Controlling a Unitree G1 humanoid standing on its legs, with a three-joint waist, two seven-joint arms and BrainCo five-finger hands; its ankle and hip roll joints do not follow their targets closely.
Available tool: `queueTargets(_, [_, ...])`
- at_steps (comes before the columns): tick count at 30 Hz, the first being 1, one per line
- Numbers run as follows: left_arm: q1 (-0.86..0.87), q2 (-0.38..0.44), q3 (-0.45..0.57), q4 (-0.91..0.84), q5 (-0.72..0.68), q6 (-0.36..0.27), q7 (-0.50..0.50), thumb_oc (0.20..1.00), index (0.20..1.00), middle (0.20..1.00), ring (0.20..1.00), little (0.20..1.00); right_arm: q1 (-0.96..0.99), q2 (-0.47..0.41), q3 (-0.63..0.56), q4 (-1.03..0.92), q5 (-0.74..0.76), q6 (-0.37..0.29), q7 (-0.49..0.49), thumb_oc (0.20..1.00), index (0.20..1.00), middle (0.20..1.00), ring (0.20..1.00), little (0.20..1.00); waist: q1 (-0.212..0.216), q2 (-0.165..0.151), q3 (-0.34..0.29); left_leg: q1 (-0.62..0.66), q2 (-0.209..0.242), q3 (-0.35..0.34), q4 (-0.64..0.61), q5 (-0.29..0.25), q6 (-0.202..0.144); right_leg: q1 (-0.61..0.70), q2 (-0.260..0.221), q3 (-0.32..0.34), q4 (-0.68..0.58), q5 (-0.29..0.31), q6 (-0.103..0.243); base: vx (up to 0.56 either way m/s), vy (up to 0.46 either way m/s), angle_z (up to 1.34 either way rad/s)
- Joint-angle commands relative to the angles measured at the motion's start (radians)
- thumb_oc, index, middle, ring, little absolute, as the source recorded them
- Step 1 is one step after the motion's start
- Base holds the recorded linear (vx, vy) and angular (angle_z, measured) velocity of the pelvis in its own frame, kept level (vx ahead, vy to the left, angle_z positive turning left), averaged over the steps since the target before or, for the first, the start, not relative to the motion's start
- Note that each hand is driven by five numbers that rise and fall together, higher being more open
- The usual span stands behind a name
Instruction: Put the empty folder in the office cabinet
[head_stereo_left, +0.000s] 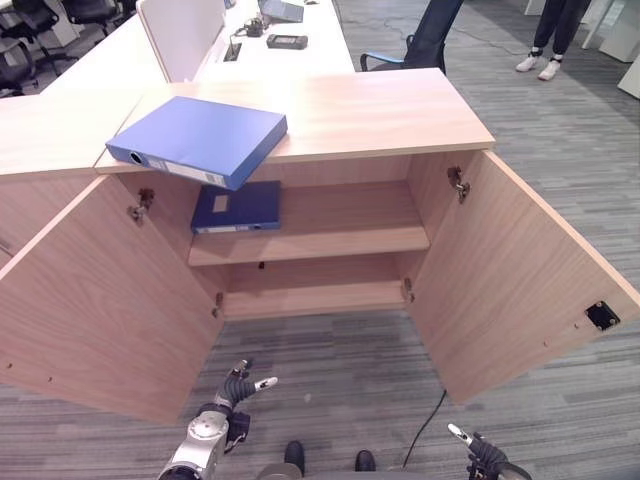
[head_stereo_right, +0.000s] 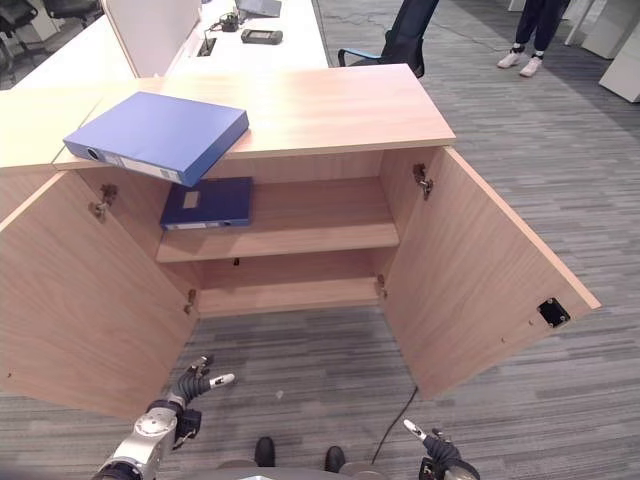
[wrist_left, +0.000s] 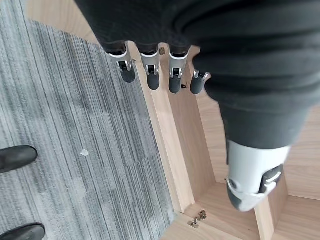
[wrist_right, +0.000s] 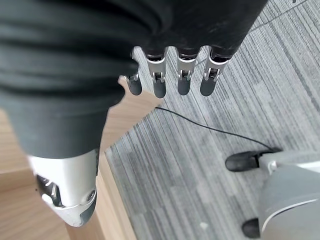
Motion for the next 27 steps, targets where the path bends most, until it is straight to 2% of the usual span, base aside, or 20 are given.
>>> queueTargets(1, [-0.098, 0.029, 0.003, 0.005, 0.024, -0.022, 0.003, 1.0, 1.0, 1.0, 1.0, 1.0, -0.029, -0.05, 0.006, -0.132, -0.055, -0.033, -0.002, 1.0, 1.0, 1.0, 1.0, 1.0, -0.005, -0.061, 0.074, -0.032, -0.009, 0.039, 0.198, -0.113, -0.062, 0.017, -0.121, -0.001, 0.031, -0.078, 0.103, -0.08, -0.054, 0.37])
queueTargets(3, [-0.091, 0.026, 0.006, 0.003, 0.03, -0.024, 0.005, 1.0, 1.0, 1.0, 1.0, 1.0, -0.023, -0.073, 0.026, -0.208, -0.094, -0.038, 0.001, 1.0, 1.0, 1.0, 1.0, 1.0, -0.004, -0.06, 0.075, -0.053, 0.011, 0.052, 0.231, -0.093, -0.074, 0.037, -0.123, -0.015, 0.016, -0.083, 0.101, -0.04, -0.025, 0.47])
queueTargets(5, [-0.091, 0.022, 0.005, 0.0, 0.042, -0.023, 0.008, 1.0, 1.0, 1.0, 1.0, 1.0, -0.019, -0.092, 0.029, -0.298, -0.115, -0.043, -0.003, 1.0, 1.0, 1.0, 1.0, 1.0, -0.009, -0.062, 0.078, -0.08, 0.066, 0.109, 0.232, -0.052, -0.082, 0.054, -0.143, -0.049, 0.005, -0.087, 0.109, -0.01, 0.041, 0.4])
queueTargets(6, [-0.09, 0.022, 0.004, -0.001, 0.042, -0.023, 0.008, 1.0, 1.0, 1.0, 1.0, 1.0, -0.018, -0.092, 0.029, -0.3, -0.115, -0.042, -0.003, 1.0, 1.0, 1.0, 1.0, 1.0, -0.009, -0.062, 0.079, -0.079, 0.066, 0.108, 0.232, -0.052, -0.082, 0.055, -0.143, -0.049, 0.005, -0.088, 0.109, 0.03, 0.061, 0.49])
queueTargets(7, [-0.081, 0.02, 0.008, -0.001, 0.056, -0.024, 0.01, 1.0, 1.0, 1.0, 1.0, 1.0, -0.013, -0.099, 0.027, -0.366, -0.116, -0.05, -0.002, 1.0, 1.0, 1.0, 1.0, 1.0, -0.007, -0.062, 0.07, -0.08, 0.101, 0.164, 0.179, -0.037, -0.076, 0.062, -0.152, -0.073, 0.0, -0.09, 0.121, 0.06, 0.063, 0.6])
queueTargets(8, [-0.076, 0.018, 0.009, 0.004, 0.059, -0.023, 0.013, 1.0, 1.0, 1.0, 1.0, 1.0, -0.015, -0.102, 0.032, -0.393, -0.119, -0.054, -0.001, 1.0, 1.0, 1.0, 1.0, 1.0, -0.003, -0.059, 0.064, -0.075, 0.107, 0.169, 0.143, -0.024, -0.074, 0.064, -0.151, -0.076, 0.0, -0.09, 0.125, 0.1, 0.099, 0.55])
queueTargets(11, [-0.07, 0.017, 0.011, 0.009, 0.062, -0.025, 0.023, 1.0, 1.0, 1.0, 1.0, 1.0, -0.025, -0.11, 0.047, -0.452, -0.124, -0.06, -0.001, 1.0, 1.0, 1.0, 1.0, 1.0, 0.011, -0.056, 0.06, -0.08, 0.11, 0.14, 0.074, 0.009, -0.077, 0.072, -0.152, -0.077, 0.0, -0.095, 0.13, 0.09, 0.101, 0.33])
queueTargets(12, [-0.065, 0.017, 0.016, 0.007, 0.053, -0.028, 0.032, 1.0, 1.0, 1.0, 1.0, 1.0, -0.037, -0.111, 0.065, -0.503, -0.122, -0.07, -0.002, 1.0, 1.0, 1.0, 1.0, 1.0, 0.025, -0.056, 0.063, -0.096, 0.122, 0.099, 0.031, 0.025, -0.086, 0.087, -0.158, -0.073, 0.002, -0.113, 0.132, 0.09, 0.136, 0.19])
queueTargets(13, [-0.065, 0.017, 0.017, 0.006, 0.051, -0.032, 0.036, 1.0, 1.0, 1.0, 1.0, 1.0, -0.044, -0.11, 0.071, -0.51, -0.119, -0.074, -0.001, 1.0, 1.0, 1.0, 1.0, 1.0, 0.031, -0.056, 0.064, -0.105, 0.135, 0.089, 0.025, 0.03, -0.092, 0.096, -0.162, -0.073, 0.002, -0.119, 0.135, 0.13, 0.202, 0.1])
queueTargets(17, [-0.055, 0.012, 0.034, 0.015, 0.041, -0.037, 0.046, 1.0, 1.0, 1.0, 1.0, 1.0, -0.063, -0.093, 0.099, -0.538, -0.119, -0.077, 0.013, 1.0, 1.0, 1.0, 1.0, 1.0, 0.05, -0.048, 0.044, -0.092, 0.171, 0.089, 0.0, 0.043, -0.111, 0.116, -0.177, -0.091, 0.0, -0.123, 0.155, 0.11, 0.183, 0.03])
queueTargets(19, [-0.049, 0.012, 0.035, 0.013, 0.044, -0.035, 0.046, 1.0, 1.0, 1.0, 1.0, 1.0, -0.06, -0.089, 0.101, -0.546, -0.122, -0.075, 0.015, 1.0, 1.0, 1.0, 1.0, 1.0, 0.053, -0.046, 0.037, -0.087, 0.172, 0.089, -0.003, 0.046, -0.114, 0.115, -0.179, -0.094, 0.0, -0.122, 0.159, 0.07, 0.106, 0.02])
queueTargets(21, [-0.048, 0.02, 0.042, 0.013, 0.053, -0.036, 0.051, 1.0, 1.0, 1.0, 1.0, 1.0, -0.056, -0.066, 0.109, -0.576, -0.12, -0.077, 0.017, 1.0, 1.0, 1.0, 1.0, 1.0, 0.067, -0.057, 0.026, -0.091, 0.153, 0.115, 0.0, 0.042, -0.108, 0.112, -0.211, -0.108, 0.0, -0.116, 0.182, 0.13, 0.274, 0.01])
queueTargets(23, [-0.044, 0.023, 0.042, 0.013, 0.056, -0.038, 0.05, 1.0, 1.0, 1.0, 1.0, 1.0, -0.054, -0.059, 0.11, -0.573, -0.123, -0.078, 0.016, 1.0, 1.0, 1.0, 1.0, 1.0, 0.073, -0.064, 0.021, -0.092, 0.141, 0.12, 0.003, 0.036, -0.103, 0.114, -0.227, -0.112, 0.0, -0.113, 0.189, 0.13, 0.262, 0.19])
queueTargets(24, [-0.042, 0.029, 0.038, 0.015, 0.065, -0.038, 0.046, 1.0, 1.0, 1.0, 1.0, 1.0, -0.054, -0.045, 0.11, -0.578, -0.132, -0.075, 0.011, 1.0, 1.0, 1.0, 1.0, 1.0, 0.085, -0.078, 0.018, -0.097, 0.11, 0.132, 0.011, 0.017, -0.085, 0.114, -0.265, -0.123, 0.015, -0.102, 0.208, 0.09, 0.191, 0.32])
queueTargets(25, [-0.042, 0.03, 0.038, 0.015, 0.065, -0.038, 0.046, 1.0, 1.0, 1.0, 1.0, 1.0, -0.054, -0.044, 0.109, -0.577, -0.132, -0.075, 0.011, 1.0, 1.0, 1.0, 1.0, 1.0, 0.086, -0.08, 0.018, -0.097, 0.108, 0.133, 0.012, 0.017, -0.084, 0.113, -0.267, -0.122, 0.015, -0.103, 0.209, 0.11, 0.261, 0.26])
queueTargets(27, [-0.05, 0.04, 0.035, 0.008, 0.067, -0.037, 0.045, 1.0, 1.0, 1.0, 1.0, 1.0, -0.068, -0.026, 0.117, -0.577, -0.129, -0.076, 0.006, 1.0, 1.0, 1.0, 1.0, 1.0, 0.097, -0.091, 0.019, -0.096, 0.083, 0.148, 0.016, -0.004, -0.062, 0.09, -0.301, -0.125, 0.055, -0.093, 0.223, 0.07, 0.188, 0.15])
